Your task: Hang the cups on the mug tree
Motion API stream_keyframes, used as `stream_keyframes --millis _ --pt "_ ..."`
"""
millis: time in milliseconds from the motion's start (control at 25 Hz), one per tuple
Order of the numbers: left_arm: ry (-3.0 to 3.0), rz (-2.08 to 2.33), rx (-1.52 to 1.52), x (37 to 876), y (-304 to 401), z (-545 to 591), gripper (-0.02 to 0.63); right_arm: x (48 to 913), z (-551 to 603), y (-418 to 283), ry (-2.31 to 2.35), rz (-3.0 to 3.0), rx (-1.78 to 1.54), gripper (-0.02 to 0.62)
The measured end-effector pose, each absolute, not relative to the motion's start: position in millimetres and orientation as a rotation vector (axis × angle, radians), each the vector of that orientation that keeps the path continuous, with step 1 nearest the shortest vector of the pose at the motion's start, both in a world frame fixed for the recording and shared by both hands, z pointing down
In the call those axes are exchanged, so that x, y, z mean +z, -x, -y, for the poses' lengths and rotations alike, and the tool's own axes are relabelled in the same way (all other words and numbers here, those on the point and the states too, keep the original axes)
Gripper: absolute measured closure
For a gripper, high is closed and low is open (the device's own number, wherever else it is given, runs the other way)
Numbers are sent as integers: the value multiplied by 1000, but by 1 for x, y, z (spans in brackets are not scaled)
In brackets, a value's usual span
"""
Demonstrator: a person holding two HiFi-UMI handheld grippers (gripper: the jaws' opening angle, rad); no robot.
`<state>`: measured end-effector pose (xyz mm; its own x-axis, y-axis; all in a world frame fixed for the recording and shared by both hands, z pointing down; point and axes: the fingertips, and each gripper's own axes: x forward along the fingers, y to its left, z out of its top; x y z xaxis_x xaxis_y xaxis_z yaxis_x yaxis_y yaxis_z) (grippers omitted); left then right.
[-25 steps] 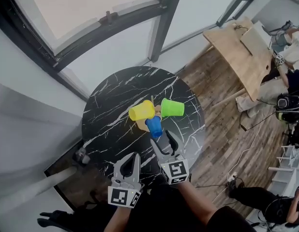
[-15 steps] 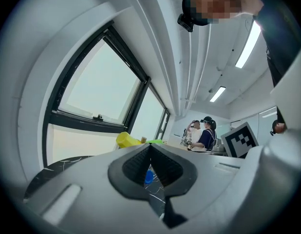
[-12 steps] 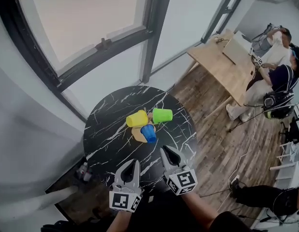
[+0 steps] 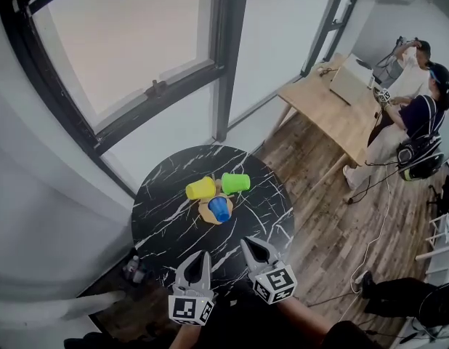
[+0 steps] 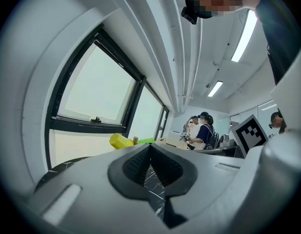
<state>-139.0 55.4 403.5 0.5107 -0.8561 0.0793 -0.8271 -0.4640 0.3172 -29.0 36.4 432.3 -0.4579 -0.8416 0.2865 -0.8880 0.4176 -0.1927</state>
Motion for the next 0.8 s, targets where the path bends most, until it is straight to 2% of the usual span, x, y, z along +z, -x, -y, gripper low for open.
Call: stream_keyframes --millis 800 --pt "-2388 1499 -75 410 91 -68 604 420 -54 -3 -1358 2656 493 594"
